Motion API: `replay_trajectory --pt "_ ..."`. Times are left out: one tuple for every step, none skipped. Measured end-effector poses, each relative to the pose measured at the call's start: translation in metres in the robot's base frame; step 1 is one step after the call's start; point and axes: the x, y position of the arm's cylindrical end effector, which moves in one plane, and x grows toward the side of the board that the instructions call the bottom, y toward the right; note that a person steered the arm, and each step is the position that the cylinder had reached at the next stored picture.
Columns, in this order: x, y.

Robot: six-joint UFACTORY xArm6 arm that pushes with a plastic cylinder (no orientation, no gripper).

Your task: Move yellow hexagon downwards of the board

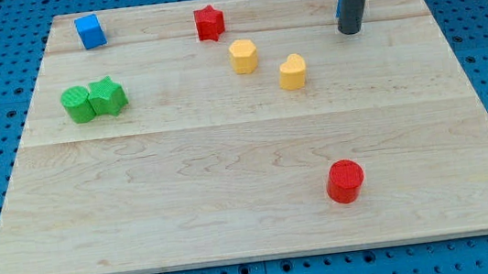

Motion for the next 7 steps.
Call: replay_trajectory --pt "0.000 -0.047" --pt "0.008 -0.090" --pt "0.016 -0.120" --pt "0.015 -0.114" --pt "0.015 -0.113" --pt "-0.001 -0.113" --pt "-0.001 -0.134"
